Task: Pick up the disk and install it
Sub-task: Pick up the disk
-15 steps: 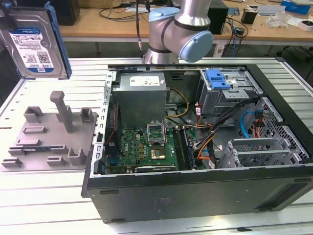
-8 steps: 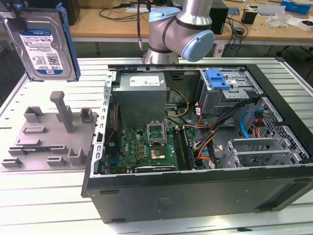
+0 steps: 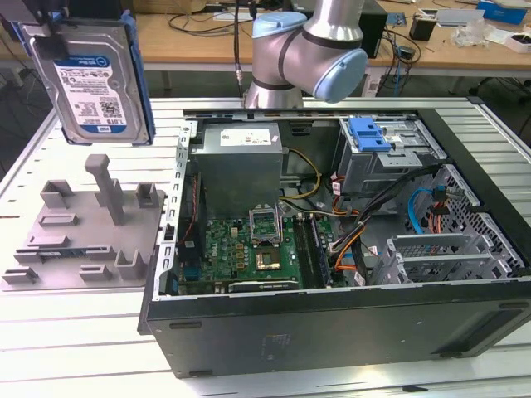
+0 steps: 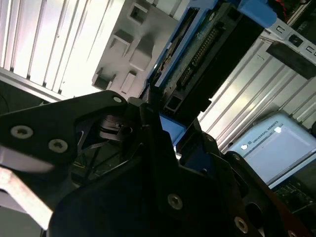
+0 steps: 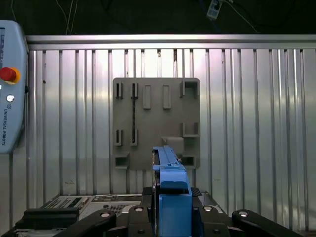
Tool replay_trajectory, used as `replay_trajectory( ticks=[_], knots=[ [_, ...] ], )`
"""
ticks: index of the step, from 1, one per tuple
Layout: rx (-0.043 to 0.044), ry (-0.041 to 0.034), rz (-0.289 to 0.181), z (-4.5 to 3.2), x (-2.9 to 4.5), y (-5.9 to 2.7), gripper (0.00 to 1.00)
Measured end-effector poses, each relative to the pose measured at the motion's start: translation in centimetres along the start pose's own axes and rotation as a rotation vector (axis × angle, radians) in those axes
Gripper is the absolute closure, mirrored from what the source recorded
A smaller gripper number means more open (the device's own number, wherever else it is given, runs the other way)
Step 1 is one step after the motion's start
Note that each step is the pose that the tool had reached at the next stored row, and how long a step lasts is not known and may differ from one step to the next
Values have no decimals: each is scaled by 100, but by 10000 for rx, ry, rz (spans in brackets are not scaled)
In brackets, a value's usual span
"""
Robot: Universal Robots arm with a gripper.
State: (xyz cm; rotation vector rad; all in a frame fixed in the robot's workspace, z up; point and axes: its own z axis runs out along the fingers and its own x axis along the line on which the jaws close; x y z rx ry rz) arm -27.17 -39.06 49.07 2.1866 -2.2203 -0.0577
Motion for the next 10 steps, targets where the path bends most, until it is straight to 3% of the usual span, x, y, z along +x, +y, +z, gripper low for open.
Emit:
replay_trajectory(
  ticks=[5, 10],
  knots=[
    [-60, 1, 0, -20, 175, -207, 63],
    [-102, 1, 3, -32, 302, -364, 63]
  ],
)
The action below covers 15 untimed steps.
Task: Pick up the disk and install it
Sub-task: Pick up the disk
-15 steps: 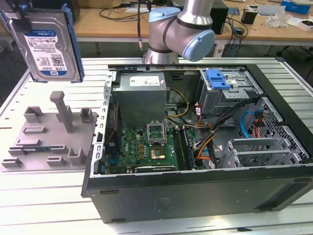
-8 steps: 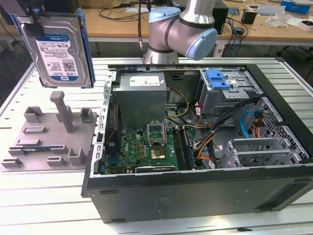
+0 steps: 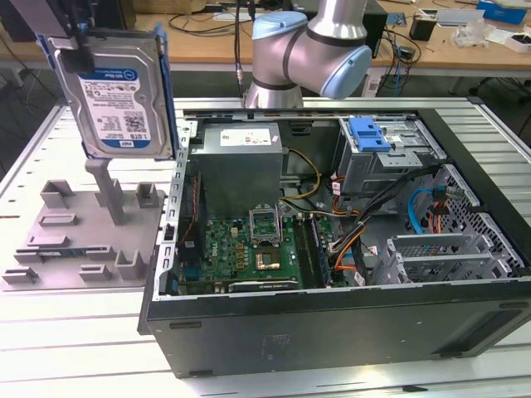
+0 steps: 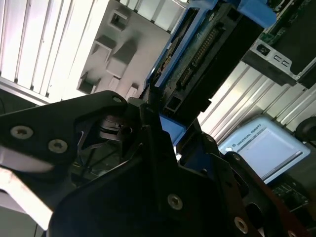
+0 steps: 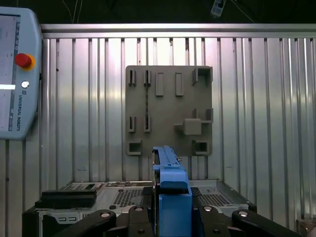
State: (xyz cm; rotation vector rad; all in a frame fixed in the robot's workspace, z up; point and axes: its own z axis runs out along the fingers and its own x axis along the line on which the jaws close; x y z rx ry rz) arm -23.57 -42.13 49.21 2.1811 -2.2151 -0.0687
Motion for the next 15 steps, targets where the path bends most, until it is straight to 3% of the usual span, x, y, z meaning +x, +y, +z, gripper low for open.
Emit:
replay_trajectory(
  ticks=[9, 13, 15],
  knots=[
    [-54, 2, 1, -23, 237, -354, 63],
    [-74, 2, -2, -35, 347, -566, 63],
    [-85, 2, -2, -43, 416, -711, 63]
  ],
)
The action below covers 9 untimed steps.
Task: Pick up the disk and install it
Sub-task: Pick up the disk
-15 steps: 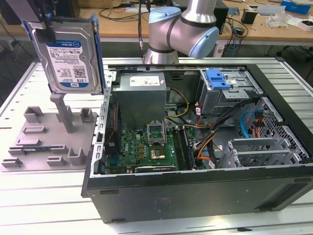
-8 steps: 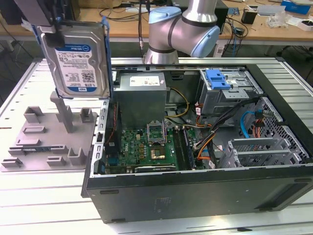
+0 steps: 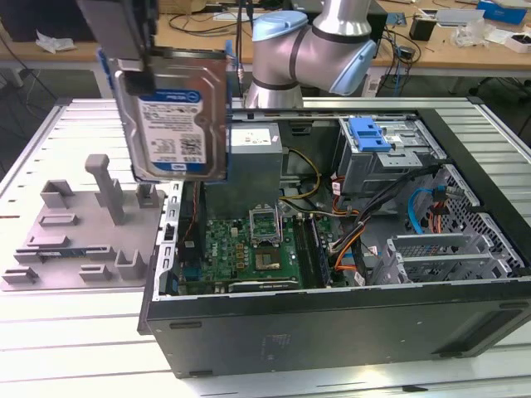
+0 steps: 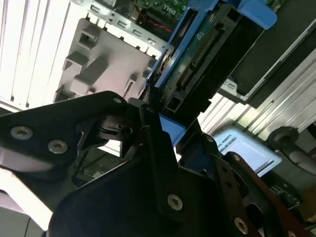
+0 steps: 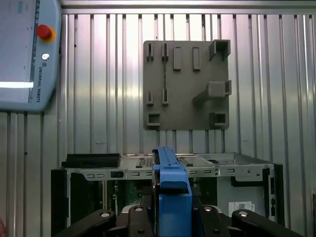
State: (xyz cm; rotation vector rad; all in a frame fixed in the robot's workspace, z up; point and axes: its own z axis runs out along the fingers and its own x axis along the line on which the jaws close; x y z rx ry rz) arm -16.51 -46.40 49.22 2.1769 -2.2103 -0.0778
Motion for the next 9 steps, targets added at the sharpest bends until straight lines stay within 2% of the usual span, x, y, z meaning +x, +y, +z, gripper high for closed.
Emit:
replay_trajectory(
  ticks=[7, 9],
  knots=[
    [-27, 0, 3, -24, 163, -366, 63],
    [-40, 0, 1, -36, 235, -546, 63]
  ],
)
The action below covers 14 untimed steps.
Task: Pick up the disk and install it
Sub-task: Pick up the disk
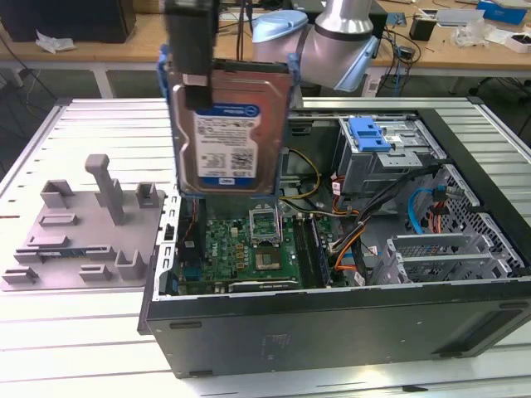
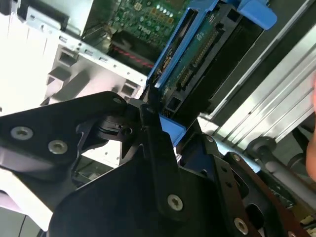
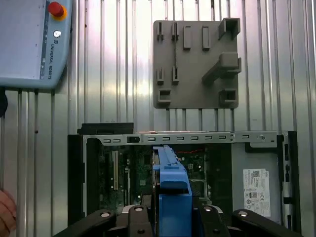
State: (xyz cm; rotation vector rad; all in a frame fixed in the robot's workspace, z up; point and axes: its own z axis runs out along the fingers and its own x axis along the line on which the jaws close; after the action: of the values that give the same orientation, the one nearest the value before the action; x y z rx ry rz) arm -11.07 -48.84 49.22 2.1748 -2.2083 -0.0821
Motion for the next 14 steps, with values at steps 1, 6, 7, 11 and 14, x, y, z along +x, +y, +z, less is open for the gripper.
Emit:
replay_trajectory(
  ticks=[1, 6, 7, 11, 14],
  knots=[
    [-4, 0, 2, -3, 18, -47, 63],
    [-20, -1, 1, -20, 107, -300, 63],
    [-24, 0, 3, -25, 129, -364, 63],
    [-39, 1, 2, -43, 212, -620, 63],
    [-45, 0, 3, -55, 264, -801, 63]
  ],
)
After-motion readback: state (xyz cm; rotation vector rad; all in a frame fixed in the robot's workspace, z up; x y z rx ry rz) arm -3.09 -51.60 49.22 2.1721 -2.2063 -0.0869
